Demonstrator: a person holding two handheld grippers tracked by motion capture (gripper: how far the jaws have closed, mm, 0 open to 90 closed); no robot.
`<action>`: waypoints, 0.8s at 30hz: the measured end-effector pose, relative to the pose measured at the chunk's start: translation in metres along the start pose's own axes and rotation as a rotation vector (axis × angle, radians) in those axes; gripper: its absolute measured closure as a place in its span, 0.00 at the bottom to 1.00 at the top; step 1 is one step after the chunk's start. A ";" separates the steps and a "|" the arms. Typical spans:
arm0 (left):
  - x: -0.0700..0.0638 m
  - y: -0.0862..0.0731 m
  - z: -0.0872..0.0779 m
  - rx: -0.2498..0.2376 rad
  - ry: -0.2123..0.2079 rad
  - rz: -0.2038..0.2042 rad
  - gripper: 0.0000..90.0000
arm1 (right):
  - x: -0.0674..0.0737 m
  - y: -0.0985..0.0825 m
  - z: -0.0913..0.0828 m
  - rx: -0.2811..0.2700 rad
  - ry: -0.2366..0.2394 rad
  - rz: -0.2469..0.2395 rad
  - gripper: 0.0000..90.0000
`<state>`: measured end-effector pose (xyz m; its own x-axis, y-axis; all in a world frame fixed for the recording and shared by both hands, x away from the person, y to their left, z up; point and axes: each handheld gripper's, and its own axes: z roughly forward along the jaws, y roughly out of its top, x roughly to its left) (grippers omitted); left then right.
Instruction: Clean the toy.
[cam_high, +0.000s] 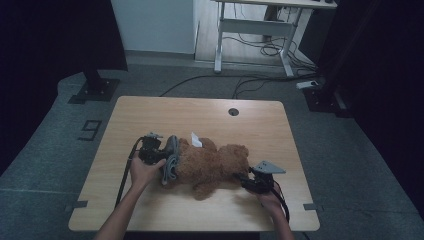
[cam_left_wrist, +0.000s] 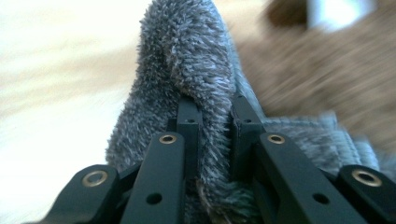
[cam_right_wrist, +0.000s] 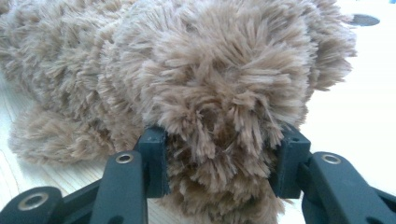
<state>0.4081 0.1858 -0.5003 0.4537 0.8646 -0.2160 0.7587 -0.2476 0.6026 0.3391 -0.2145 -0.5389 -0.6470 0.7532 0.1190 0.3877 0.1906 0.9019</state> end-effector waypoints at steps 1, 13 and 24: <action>0.004 -0.004 0.001 0.002 -0.011 -0.015 0.86 | 0.000 0.000 0.000 0.002 0.001 0.001 0.56; -0.050 0.047 -0.052 -0.175 -0.122 0.095 0.86 | 0.000 0.000 0.000 0.000 -0.002 0.000 0.56; -0.156 0.092 0.000 -0.106 -0.213 0.261 0.86 | 0.000 0.000 0.000 -0.003 -0.002 -0.002 0.55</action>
<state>0.4066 0.0282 -0.4113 0.7216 0.6649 -0.1926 0.5564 -0.3916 0.7328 0.3388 -0.2151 -0.5390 -0.6464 0.7542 0.1160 0.3843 0.1904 0.9033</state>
